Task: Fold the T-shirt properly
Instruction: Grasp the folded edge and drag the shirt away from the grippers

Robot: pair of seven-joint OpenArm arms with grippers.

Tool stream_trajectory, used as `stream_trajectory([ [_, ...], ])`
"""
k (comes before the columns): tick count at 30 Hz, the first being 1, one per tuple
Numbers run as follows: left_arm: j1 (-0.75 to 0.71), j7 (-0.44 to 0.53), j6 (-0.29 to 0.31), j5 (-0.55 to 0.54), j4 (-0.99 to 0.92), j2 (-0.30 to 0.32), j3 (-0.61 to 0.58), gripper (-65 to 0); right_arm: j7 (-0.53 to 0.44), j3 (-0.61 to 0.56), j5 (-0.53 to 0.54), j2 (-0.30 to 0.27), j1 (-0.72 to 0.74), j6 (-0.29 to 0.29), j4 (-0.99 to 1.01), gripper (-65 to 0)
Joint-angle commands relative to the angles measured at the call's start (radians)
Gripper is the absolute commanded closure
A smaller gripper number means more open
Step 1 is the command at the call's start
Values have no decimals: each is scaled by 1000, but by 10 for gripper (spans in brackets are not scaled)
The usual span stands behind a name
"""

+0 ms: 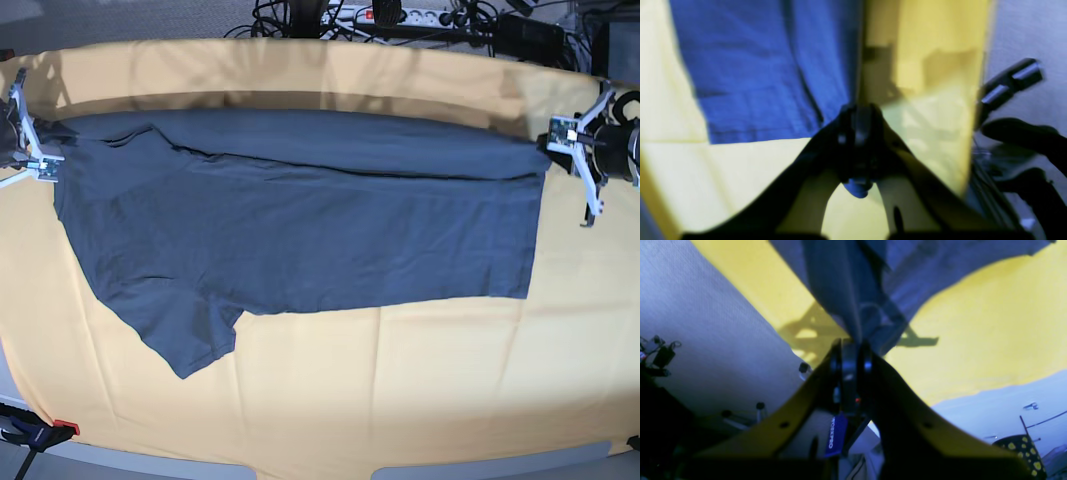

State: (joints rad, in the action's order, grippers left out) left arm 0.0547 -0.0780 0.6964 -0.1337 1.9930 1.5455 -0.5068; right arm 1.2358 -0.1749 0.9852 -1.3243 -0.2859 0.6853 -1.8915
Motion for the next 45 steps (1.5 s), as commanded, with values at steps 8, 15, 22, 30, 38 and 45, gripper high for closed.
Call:
stream_trajectory([
  [8, -11, 0, 2, -7, 37, 8, 11, 0, 105, 13, 100, -31, 11, 13, -6, 0],
  [15, -10, -1, 2, -12, 37, 8, 11, 0, 105, 13, 100, -31, 12, 13, -6, 0],
  [22, -9, -134, 2, -166, 37, 8, 11, -396, 114, 13, 100, -32, 15, 13, -6, -420],
  [30, 132, -322, -62, -374, 55, 8, 11, -395, 93, 13, 77, -56, 135, -63, -6, -419],
  [38, 402, -490, -511, -464, -162, -146, 12, -394, 8, 13, -16, -55, 317, -140, -4, -419],
  [45, 453, -517, -488, -622, -723, -467, 252, -394, -33, 13, -105, -49, 330, -186, -4, -419],
])
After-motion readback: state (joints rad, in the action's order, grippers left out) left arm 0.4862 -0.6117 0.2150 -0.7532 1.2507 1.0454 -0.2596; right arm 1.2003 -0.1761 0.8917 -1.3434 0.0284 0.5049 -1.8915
